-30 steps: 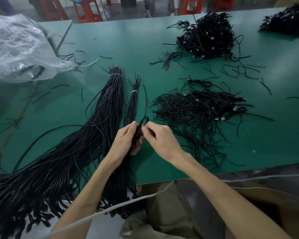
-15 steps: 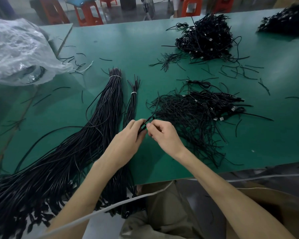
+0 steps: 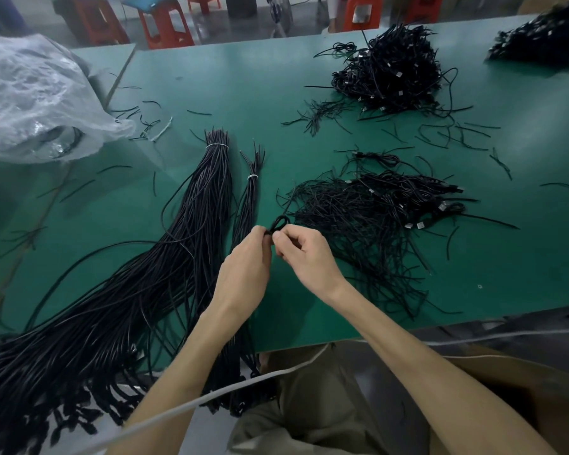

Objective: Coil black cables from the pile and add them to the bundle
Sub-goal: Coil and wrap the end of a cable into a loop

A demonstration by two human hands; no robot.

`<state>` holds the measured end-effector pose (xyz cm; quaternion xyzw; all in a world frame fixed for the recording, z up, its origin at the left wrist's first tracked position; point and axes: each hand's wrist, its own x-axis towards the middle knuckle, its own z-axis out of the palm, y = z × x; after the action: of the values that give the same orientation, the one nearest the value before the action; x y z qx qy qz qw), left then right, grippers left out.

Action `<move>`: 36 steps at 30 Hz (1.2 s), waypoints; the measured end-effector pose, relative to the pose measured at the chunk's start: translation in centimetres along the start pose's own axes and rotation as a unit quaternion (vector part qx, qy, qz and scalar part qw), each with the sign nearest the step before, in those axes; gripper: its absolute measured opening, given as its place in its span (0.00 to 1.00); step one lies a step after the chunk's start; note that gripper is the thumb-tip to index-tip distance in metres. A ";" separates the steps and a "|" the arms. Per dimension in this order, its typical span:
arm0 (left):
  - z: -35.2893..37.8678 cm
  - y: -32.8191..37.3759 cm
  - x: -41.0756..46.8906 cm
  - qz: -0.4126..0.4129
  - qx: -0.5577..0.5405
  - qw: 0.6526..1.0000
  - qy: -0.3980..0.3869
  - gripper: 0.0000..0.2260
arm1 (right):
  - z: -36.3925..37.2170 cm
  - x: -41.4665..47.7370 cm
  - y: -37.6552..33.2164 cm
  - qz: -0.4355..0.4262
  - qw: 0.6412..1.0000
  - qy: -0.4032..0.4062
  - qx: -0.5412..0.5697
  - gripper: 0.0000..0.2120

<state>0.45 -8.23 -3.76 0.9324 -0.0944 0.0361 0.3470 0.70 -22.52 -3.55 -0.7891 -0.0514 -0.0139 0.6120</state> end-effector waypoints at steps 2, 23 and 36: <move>-0.2 -0.2 0.5 -0.038 -0.079 0.996 -0.028 0.13 | -0.2 0.0 -0.1 -0.009 1.000 -0.002 -0.012 0.18; -5.4 -0.2 1.4 0.125 -0.260 0.955 -0.066 0.13 | -2.4 -0.5 -3.9 -0.100 0.988 -0.093 -0.074 0.16; -5.0 2.1 3.1 -0.019 -0.286 0.956 -0.056 0.15 | -3.0 1.0 -4.1 -0.167 0.962 -0.091 -0.198 0.14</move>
<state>3.07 -7.04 1.77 0.7963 -0.1021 -0.0514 0.5940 1.39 -24.40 1.21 -0.8726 -0.2335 -0.0540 0.4255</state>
